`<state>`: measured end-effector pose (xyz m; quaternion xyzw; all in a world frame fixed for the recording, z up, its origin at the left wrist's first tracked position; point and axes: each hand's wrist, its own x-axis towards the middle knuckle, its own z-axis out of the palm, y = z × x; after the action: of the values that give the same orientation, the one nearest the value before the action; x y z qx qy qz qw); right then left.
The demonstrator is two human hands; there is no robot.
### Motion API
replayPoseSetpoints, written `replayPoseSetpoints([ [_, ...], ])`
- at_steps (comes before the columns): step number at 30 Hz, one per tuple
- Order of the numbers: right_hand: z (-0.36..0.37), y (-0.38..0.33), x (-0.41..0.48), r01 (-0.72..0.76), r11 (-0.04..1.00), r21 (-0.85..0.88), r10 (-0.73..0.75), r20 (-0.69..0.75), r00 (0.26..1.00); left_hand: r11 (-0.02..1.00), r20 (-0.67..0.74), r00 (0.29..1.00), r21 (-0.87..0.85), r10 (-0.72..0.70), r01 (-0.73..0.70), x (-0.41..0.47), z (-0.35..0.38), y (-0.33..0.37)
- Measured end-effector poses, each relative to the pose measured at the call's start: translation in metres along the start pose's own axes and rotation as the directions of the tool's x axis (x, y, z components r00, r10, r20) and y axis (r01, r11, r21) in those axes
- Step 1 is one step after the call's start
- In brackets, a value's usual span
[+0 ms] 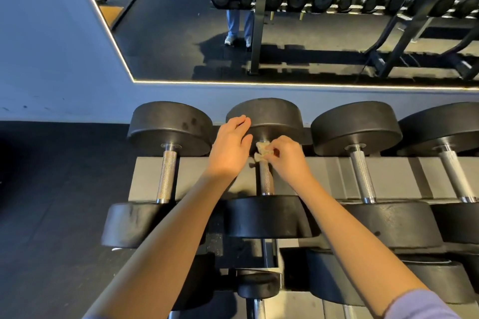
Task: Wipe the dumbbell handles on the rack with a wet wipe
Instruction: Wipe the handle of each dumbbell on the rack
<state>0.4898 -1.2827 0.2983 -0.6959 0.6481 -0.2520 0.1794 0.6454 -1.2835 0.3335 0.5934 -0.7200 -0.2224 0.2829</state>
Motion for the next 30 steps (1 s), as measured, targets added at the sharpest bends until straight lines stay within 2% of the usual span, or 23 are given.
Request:
replayPoseSetpoints([
  [2, 0.001, 0.0, 0.004, -0.061, 0.997, 0.042, 0.064, -0.075, 0.995, 1.0, 0.001, 1.0, 0.014, 0.01, -0.01, 0.001, 0.0, -0.001],
  [4, 0.0, 0.002, 0.003, -0.086, 0.994, 0.067, 0.089, -0.05, 0.995, 1.0, 0.002, 1.0, 0.021, 0.007, -0.007, 0.001, 0.0, -0.001],
  [7, -0.006, 0.008, -0.011, -0.078, 0.994, 0.082, 0.068, 0.124, 0.99, 1.0, -0.005, 1.0, 0.021, -0.016, 0.016, 0.0, 0.002, 0.0],
  [10, -0.011, 0.013, -0.024, -0.176, 0.971, 0.16, 0.125, 0.285, 0.95, 1.0, -0.02, 1.0, 0.022, -0.016, 0.017, -0.002, 0.004, 0.003],
  [12, -0.01, 0.014, -0.022, -0.215, 0.956, 0.2, 0.16, 0.258, 0.953, 0.999, -0.019, 1.0, 0.03, -0.012, 0.013, -0.004, 0.004, 0.005],
  [16, -0.004, 0.01, -0.008, -0.244, 0.919, 0.31, 0.244, 0.039, 0.969, 0.998, -0.006, 1.0, 0.064, -0.007, 0.007, -0.005, 0.006, 0.006],
  [18, -0.002, 0.011, -0.005, -0.253, 0.913, 0.321, 0.251, 0.047, 0.967, 0.997, -0.007, 1.0, 0.082, -0.004, 0.005, -0.006, 0.007, 0.006],
  [21, -0.005, 0.015, -0.012, -0.312, 0.895, 0.32, 0.258, 0.2, 0.945, 0.997, -0.002, 1.0, 0.081, -0.013, 0.014, -0.007, 0.009, 0.007],
  [24, -0.012, 0.019, -0.023, -0.366, 0.888, 0.278, 0.24, 0.398, 0.885, 0.996, -0.004, 1.0, 0.09, -0.023, 0.024, -0.008, 0.013, 0.009],
  [26, -0.015, 0.02, -0.03, -0.373, 0.9, 0.226, 0.246, 0.444, 0.862, 0.989, -0.025, 0.999, 0.141, -0.033, 0.036, -0.01, 0.017, 0.013],
  [27, -0.018, 0.02, -0.034, -0.367, 0.904, 0.222, 0.257, 0.403, 0.878, 0.986, -0.041, 0.998, 0.162, -0.04, 0.046, -0.012, 0.019, 0.016],
  [30, -0.031, 0.024, -0.044, -0.309, 0.926, 0.216, 0.285, 0.137, 0.949, 0.987, -0.105, 0.993, 0.146, -0.047, 0.062, -0.023, 0.027, 0.029],
])
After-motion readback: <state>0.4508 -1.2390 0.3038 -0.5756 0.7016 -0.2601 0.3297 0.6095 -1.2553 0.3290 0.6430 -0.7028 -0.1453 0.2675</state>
